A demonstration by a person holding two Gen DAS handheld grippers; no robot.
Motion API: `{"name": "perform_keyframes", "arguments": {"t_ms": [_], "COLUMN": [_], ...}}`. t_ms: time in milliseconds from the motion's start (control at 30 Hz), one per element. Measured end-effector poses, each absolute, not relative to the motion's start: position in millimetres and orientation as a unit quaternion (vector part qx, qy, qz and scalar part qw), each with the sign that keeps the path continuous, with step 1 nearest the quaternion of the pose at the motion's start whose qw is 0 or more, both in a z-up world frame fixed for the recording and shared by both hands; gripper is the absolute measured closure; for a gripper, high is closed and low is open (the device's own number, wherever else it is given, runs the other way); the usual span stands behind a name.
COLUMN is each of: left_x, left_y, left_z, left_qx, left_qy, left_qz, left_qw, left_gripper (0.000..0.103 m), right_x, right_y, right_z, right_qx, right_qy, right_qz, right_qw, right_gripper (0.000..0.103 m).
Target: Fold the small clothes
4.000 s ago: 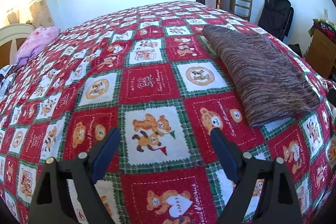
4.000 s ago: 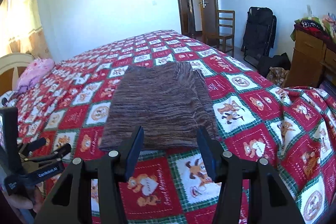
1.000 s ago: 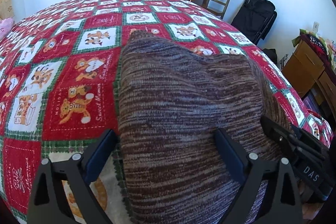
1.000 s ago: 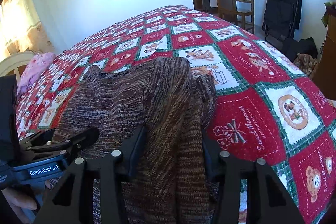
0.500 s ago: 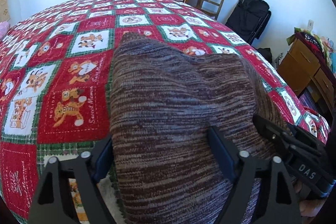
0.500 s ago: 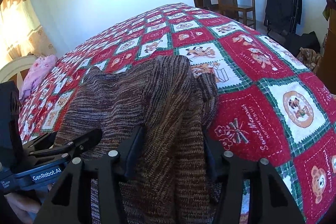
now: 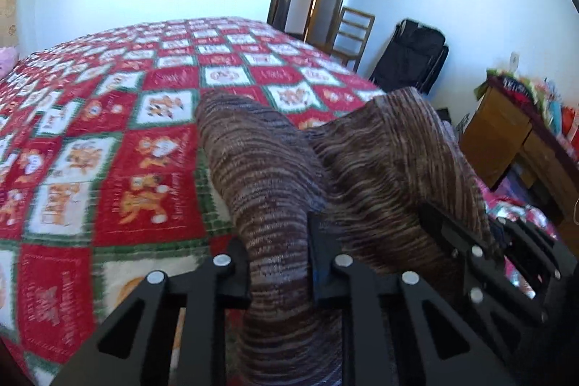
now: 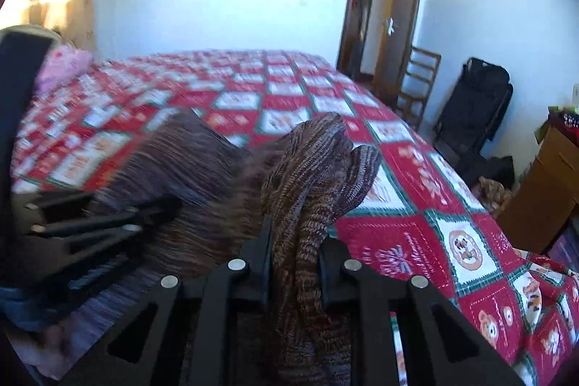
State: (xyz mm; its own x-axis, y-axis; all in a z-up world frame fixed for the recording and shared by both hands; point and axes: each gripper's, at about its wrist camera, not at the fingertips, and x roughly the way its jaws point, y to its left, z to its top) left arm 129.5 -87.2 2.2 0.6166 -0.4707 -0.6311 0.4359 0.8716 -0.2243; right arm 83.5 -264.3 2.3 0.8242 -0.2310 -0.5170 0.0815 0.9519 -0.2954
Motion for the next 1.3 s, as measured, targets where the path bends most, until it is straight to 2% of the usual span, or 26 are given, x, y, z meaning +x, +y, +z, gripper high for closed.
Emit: {"name": "perform_keyframes", "arguments": {"t_ms": [133, 333, 567, 833, 1300], "left_x": [100.8, 67.3, 36.5, 15.8, 9.0], "left_y": [-59.7, -21.0, 4.0, 23.8, 77.6], "left_z": [30.1, 54.0, 51.1, 41.9, 44.3], "left_qx": [-0.021, 0.006, 0.02, 0.012, -0.016], "left_qy": [0.327, 0.309, 0.311, 0.323, 0.323], "left_qz": [-0.243, -0.203, -0.182, -0.182, -0.158], "left_qw": [0.913, 0.929, 0.933, 0.929, 0.933], "left_gripper": [0.081, 0.081, 0.081, 0.081, 0.081], "right_x": [54.0, 23.9, -0.5, -34.7, -40.9], "right_y": [-224.3, -188.6, -160.4, -138.2, -103.1], "right_z": [29.5, 45.4, 38.9, 34.0, 33.6], "right_qx": [-0.144, -0.098, -0.056, -0.065, -0.06], "right_qy": [0.244, 0.232, 0.24, 0.247, 0.253], "right_qz": [-0.06, -0.025, -0.002, 0.009, 0.056], "right_qw": [0.957, 0.967, 0.969, 0.967, 0.964], "right_gripper": [0.083, 0.083, 0.083, 0.083, 0.084]}}
